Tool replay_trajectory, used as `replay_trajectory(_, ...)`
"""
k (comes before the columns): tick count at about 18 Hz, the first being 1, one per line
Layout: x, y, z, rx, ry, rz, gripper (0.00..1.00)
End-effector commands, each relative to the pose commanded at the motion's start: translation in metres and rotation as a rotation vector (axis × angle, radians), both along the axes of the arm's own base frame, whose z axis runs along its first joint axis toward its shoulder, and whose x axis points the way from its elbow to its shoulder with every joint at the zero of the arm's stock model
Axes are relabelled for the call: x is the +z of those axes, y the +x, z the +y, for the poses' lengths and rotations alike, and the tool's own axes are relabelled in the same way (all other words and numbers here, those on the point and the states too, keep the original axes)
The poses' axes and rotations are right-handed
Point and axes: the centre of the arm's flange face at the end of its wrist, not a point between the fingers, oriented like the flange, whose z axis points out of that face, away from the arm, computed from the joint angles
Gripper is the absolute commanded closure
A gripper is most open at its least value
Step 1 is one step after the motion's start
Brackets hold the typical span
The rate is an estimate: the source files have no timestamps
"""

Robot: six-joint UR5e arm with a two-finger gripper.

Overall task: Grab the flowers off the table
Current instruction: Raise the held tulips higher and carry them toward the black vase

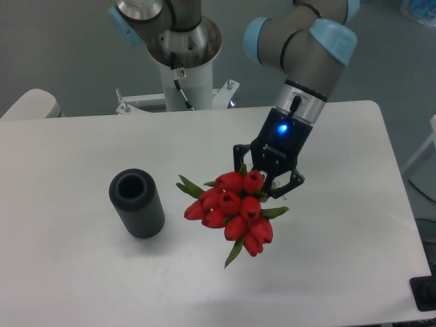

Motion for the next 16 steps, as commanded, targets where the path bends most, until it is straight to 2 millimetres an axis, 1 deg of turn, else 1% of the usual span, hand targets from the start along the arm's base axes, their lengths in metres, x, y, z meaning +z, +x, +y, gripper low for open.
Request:
replay_trajectory(4,0.011,0.012,0.004,-0.01,0.025,-0.017,0.83)
replay_trajectory(8,0.011,0.016,0.006,-0.013,0.024,-0.022,0.83)
replay_trajectory(13,0.018,0.025,0.009,-0.012,0.025,-0.032,0.82)
replay_trajectory(16,0.018,0.023,0.007,-0.007,0.025,-0.033,0.82)
